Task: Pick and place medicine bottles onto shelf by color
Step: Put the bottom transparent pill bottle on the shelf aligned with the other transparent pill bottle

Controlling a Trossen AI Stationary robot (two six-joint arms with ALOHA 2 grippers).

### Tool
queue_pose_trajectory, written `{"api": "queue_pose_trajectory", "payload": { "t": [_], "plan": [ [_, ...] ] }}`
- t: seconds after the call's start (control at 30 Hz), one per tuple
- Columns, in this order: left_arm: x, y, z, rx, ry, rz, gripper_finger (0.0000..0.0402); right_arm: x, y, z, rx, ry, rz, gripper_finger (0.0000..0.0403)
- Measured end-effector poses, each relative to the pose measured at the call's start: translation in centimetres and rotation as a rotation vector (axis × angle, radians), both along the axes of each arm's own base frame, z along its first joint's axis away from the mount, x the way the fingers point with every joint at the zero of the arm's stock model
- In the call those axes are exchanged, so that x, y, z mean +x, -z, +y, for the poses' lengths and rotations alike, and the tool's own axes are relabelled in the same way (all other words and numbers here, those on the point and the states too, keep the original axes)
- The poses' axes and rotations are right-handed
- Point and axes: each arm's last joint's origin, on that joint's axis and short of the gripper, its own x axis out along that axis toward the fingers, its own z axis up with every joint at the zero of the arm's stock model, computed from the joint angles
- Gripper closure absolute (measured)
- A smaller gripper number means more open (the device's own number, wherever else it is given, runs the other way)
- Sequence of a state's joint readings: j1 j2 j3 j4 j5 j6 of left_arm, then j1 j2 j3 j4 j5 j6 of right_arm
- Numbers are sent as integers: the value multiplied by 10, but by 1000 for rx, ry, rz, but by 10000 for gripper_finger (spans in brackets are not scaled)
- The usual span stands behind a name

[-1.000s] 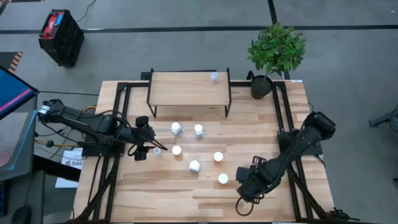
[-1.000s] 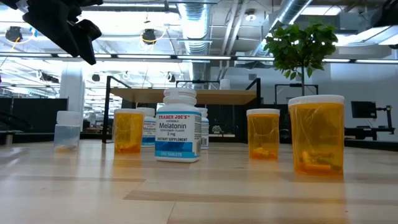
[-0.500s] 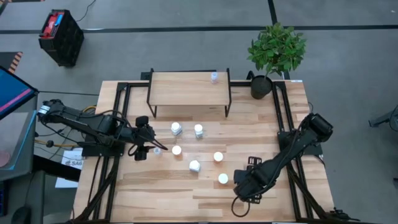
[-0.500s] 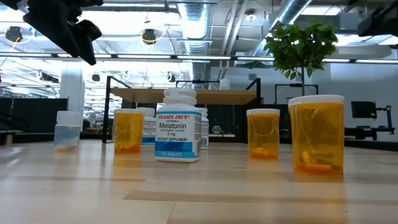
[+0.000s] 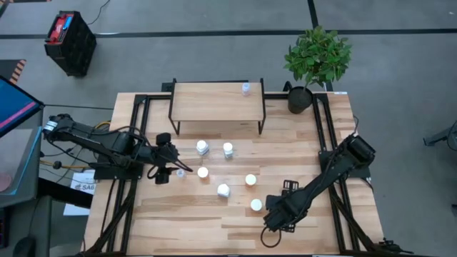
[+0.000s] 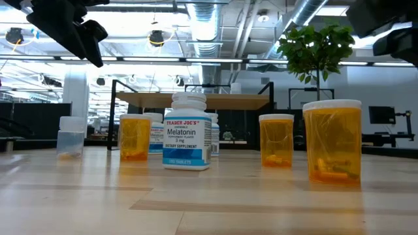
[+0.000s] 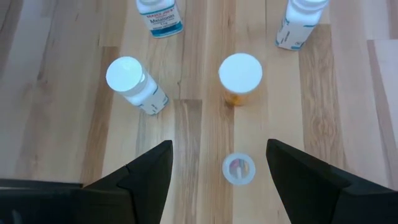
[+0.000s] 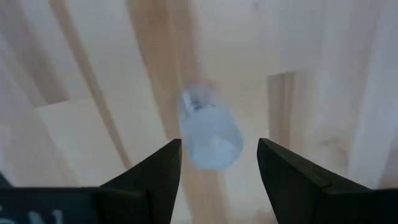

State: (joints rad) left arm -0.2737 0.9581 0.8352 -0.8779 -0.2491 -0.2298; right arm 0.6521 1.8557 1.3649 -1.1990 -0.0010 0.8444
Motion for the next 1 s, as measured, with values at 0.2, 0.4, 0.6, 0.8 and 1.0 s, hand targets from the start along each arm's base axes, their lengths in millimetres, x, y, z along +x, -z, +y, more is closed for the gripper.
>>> {"api": "queue_pose_trajectory", "payload": {
  "t": [0.2,0.4,0.6,0.8,1.0],
  "plan": [
    [1,0,0,-2,0,-8,155,1,0,1,7,1,-9,171],
    [1,0,0,-2,0,-9,155,6,6,2,12,9,-16,171],
    [1,0,0,-2,0,-9,155,8,18,2,-19,12,25,175],
    [1,0,0,-2,0,-9,155,9,24,3,-26,6,49,199],
    [1,0,0,-2,0,-9,155,8,24,2,-4,16,75,230]
  ]
}}
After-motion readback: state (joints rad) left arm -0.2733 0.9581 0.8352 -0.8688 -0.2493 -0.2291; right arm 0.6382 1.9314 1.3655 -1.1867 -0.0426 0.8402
